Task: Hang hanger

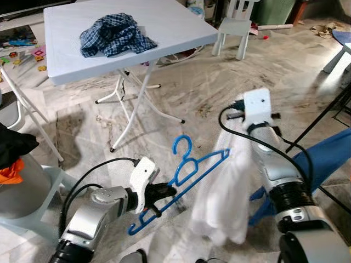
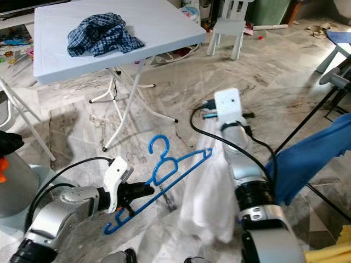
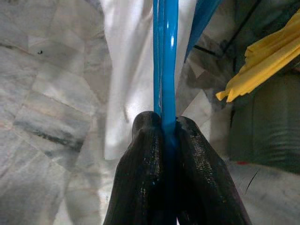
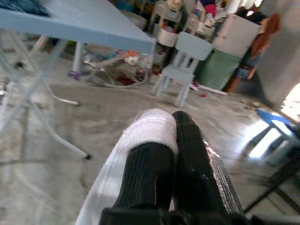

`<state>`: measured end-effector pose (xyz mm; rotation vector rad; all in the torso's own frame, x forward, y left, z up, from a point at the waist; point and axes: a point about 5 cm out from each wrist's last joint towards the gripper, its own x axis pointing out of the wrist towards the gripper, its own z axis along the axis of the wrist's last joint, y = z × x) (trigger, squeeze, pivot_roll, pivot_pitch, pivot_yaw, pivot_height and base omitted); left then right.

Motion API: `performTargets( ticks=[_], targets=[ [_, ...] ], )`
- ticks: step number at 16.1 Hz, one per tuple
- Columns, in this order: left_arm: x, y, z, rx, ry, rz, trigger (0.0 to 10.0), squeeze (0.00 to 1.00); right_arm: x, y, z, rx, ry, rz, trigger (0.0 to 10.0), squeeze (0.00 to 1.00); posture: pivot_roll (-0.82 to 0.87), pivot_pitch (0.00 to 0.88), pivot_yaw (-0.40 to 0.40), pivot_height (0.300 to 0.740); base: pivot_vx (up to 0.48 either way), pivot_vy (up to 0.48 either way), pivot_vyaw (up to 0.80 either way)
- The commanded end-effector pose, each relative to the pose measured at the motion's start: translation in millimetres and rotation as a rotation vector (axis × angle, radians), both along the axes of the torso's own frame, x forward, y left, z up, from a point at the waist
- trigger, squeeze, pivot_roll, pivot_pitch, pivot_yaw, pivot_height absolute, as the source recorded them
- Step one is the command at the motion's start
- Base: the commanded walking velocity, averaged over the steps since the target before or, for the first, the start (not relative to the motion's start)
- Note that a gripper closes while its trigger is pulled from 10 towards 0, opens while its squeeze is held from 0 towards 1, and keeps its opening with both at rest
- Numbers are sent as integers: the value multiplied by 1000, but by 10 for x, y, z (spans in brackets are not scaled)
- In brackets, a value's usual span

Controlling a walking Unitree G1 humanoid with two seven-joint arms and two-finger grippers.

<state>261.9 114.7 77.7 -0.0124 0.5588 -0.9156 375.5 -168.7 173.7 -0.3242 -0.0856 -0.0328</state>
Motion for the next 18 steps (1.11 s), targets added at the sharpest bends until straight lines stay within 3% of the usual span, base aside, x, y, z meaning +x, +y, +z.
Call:
performTargets(
  ticks=[1,3,5,7,10,11,12,13,14,16,17,18],
  targets=[
    [25,47,84,31,-69,-6,0,0,4,-48,42,-52,-37,-21,0,0,-49,138,-14,740,0,0,0],
    [54,93,138,56,-119,2,0,0,-9,-170,-20,-80,-22,-83,0,0,-47,140,-12,740,0,0,0],
    [93,85,255,13,-195,34,0,0,-45,-390,-126,-94,22,-202,0,0,-41,142,-10,740,0,0,0],
    [126,93,303,-5,-260,80,0,0,-90,-533,-228,-41,64,-263,0,0,-42,143,-8,740,0,0,0],
    [161,0,532,-164,-391,164,0,0,-193,-586,-377,14,114,-253,0,0,-42,143,-7,740,0,0,0],
    [205,29,553,-150,-439,282,3529,0,-264,-580,-445,61,134,-224,0,0,-37,141,-7,740,0,0,0],
    [229,61,529,-131,-453,371,4000,0,-309,-555,-474,100,139,-193,0,0,-32,139,-3,740,0,0,0],
    [215,83,489,-110,-465,442,8549,0,-360,-509,-463,133,127,-144,0,0,-33,139,-2,740,0,0,0],
    [177,93,422,-76,-468,513,10000,0,-423,-451,-433,155,107,-84,0,0,-35,138,1,740,0,0,0],
    [92,119,297,5,-478,630,10000,0,-534,-366,-382,245,102,-19,0,0,-33,134,5,740,0,0,0],
    [52,124,243,41,-484,680,10000,0,-586,-263,-311,293,90,32,5412,0,-36,130,8,740,0,0,0],
    [30,130,210,70,-494,696,10000,0,-616,-178,-264,326,85,71,10000,0,-37,129,10,740,0,0,0]
  ],
)
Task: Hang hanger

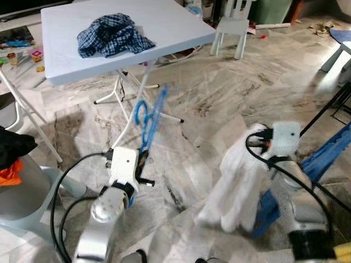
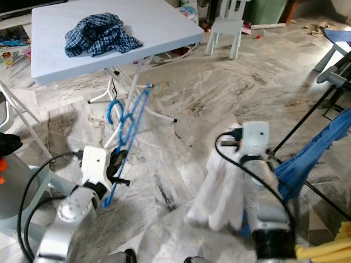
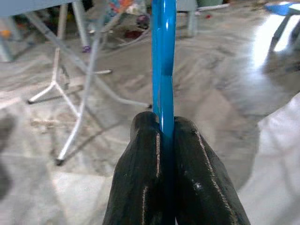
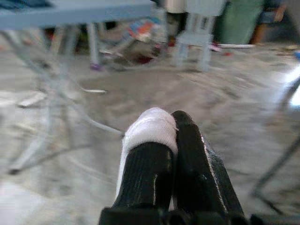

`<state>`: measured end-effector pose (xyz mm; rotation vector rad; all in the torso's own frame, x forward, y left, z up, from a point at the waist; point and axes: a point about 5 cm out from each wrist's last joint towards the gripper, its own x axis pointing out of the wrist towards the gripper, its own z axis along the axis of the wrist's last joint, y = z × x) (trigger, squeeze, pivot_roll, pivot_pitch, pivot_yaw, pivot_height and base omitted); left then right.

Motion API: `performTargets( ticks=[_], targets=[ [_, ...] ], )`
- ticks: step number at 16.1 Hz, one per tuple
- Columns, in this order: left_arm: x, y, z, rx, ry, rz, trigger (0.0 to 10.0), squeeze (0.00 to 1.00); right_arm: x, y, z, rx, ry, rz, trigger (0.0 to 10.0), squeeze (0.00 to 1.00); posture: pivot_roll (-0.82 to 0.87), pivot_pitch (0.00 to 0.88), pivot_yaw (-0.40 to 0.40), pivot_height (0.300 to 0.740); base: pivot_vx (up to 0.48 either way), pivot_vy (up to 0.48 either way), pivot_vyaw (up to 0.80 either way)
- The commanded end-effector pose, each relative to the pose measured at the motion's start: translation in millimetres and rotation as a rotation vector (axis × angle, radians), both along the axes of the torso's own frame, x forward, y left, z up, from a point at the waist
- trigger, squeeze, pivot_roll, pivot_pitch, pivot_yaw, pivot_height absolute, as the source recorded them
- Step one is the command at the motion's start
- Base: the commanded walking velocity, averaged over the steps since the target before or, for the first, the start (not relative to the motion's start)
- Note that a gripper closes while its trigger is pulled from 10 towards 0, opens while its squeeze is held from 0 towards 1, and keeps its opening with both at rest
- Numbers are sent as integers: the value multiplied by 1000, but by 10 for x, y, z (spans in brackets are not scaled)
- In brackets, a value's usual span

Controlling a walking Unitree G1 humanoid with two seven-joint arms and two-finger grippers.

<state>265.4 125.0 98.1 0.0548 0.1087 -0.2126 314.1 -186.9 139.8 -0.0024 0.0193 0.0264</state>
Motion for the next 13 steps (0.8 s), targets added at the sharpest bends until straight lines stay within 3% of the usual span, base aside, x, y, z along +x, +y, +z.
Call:
performTargets(
  ticks=[1,4,9,13],
  targets=[
    [-3,28,-3,2,-13,27,10000,0,-26,47,123,28,-44,26,10000,0,-37,126,12,740,0,0,0],
    [74,108,41,-4,-26,73,10000,0,-29,69,152,24,-40,-43,10000,0,-33,123,17,740,0,0,0],
    [205,184,140,-7,-57,116,10000,0,-58,295,165,53,-42,126,10000,0,-33,117,20,740,50,0,0],
    [242,170,154,-19,-62,116,10000,0,-54,353,250,82,-91,147,10000,0,-33,112,21,740,265,0,0]
  ],
)
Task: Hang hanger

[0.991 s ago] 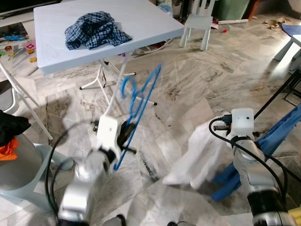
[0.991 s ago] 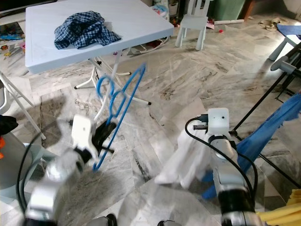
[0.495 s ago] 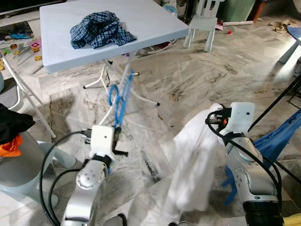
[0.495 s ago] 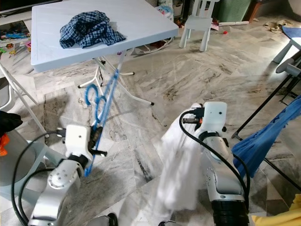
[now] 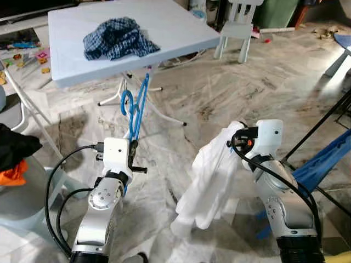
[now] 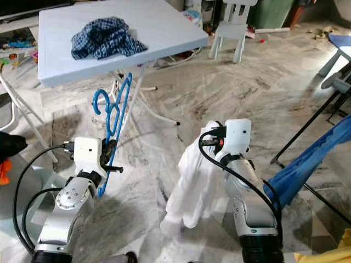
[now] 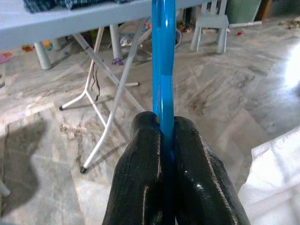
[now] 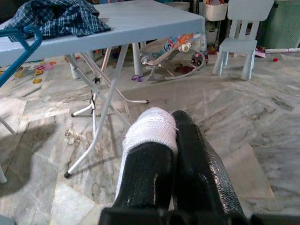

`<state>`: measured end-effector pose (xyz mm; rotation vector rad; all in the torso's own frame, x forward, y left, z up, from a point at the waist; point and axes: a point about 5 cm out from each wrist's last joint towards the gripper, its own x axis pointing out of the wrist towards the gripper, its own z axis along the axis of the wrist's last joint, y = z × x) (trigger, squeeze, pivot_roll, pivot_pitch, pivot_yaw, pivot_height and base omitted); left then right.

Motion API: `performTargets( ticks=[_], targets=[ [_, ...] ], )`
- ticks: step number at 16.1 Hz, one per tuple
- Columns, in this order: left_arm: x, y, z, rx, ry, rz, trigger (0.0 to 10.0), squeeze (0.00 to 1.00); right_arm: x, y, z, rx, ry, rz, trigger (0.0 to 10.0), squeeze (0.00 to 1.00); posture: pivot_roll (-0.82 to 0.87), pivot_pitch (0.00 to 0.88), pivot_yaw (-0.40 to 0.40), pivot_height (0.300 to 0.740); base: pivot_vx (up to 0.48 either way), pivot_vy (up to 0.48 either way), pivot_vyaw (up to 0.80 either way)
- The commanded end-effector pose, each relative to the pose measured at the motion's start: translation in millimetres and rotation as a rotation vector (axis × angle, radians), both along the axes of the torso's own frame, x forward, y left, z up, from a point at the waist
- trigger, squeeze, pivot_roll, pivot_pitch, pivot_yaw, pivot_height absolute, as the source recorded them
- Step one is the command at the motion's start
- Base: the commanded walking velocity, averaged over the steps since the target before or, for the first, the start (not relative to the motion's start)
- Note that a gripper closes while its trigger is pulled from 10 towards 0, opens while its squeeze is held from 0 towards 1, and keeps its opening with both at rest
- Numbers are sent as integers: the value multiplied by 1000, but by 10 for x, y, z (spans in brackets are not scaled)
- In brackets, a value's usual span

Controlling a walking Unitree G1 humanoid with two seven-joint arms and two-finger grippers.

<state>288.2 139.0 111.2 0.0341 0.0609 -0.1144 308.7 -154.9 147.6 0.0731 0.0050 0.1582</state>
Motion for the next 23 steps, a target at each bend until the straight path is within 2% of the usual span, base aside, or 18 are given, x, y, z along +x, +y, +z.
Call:
performTargets(
  ticks=[1,4,7,10,17,20,23],
  targets=[
    [19,30,20,2,-12,19,10000,0,11,46,189,25,-78,17,10000,0,-35,112,22,740,311,0,0],
    [47,31,40,-10,-21,24,10000,0,23,53,206,20,-89,29,10000,0,-34,115,23,740,348,0,0],
    [60,-13,73,-26,-40,19,10000,0,47,178,274,21,-122,66,10000,0,-35,119,24,740,419,0,206],
    [50,-39,70,-44,-42,12,10000,0,53,225,275,35,-120,81,10000,0,-31,122,23,740,453,0,385],
    [66,-97,62,-55,-42,-1,10000,0,77,283,263,15,-132,104,10000,0,-26,98,20,740,456,0,0],
    [88,-101,80,-57,-50,2,10000,0,86,309,263,17,-133,113,10000,0,-25,92,15,740,441,0,550],
    [87,-102,83,-57,-54,7,10000,0,100,308,252,12,-133,115,10000,0,-22,93,12,740,436,0,0]
  ],
)
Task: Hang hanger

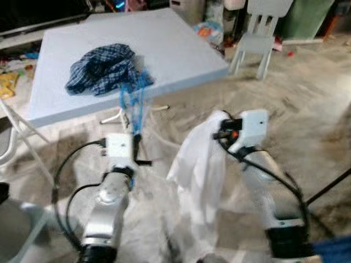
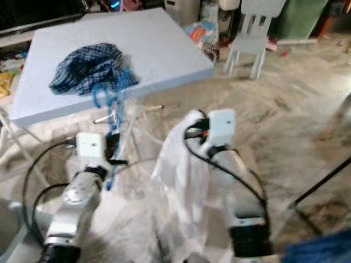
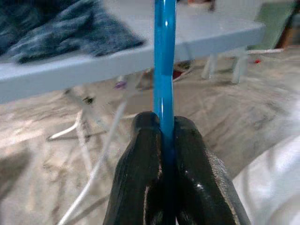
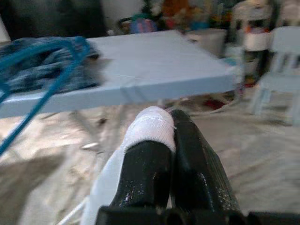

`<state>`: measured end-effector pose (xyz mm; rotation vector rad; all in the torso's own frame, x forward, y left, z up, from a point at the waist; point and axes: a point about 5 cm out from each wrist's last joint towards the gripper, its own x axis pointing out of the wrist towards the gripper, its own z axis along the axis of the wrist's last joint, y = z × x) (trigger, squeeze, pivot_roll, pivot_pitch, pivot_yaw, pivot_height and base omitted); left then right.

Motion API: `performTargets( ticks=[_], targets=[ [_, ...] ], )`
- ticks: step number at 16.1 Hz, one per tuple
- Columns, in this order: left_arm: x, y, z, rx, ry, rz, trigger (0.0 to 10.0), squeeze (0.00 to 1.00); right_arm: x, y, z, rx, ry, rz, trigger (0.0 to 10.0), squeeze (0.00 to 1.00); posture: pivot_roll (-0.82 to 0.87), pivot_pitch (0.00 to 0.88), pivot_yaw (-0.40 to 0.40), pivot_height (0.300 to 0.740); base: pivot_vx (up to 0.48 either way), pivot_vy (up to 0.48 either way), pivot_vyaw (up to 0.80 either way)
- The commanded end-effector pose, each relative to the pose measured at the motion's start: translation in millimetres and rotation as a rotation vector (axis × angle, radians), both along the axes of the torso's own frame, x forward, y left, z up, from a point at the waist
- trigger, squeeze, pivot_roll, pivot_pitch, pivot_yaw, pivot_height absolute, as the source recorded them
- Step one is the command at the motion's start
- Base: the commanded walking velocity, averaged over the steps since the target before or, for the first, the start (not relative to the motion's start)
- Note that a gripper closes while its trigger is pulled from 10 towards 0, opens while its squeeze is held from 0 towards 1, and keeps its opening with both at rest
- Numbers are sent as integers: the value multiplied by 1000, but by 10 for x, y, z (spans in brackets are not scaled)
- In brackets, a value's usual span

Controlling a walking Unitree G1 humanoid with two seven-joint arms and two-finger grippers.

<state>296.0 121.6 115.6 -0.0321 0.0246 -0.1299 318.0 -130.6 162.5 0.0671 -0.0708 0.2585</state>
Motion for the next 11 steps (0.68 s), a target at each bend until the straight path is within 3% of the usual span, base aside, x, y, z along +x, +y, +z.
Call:
performTargets(
  ticks=[1,3,5,11],
  targets=[
    [10,76,36,11,-20,25,10000,0,10,67,102,11,-54,20,10000,0,-22,93,12,740,435,0,0],
    [16,73,45,12,-20,26,10000,0,17,71,111,10,-57,23,10000,0,-21,102,11,740,435,0,0],
    [23,89,72,18,-34,44,10000,0,15,88,118,9,-65,34,10000,0,-22,109,12,740,433,0,613],
    [31,89,78,38,-35,64,10000,0,16,88,103,0,-61,37,10000,0,-27,118,8,740,375,299,586]
  ],
)
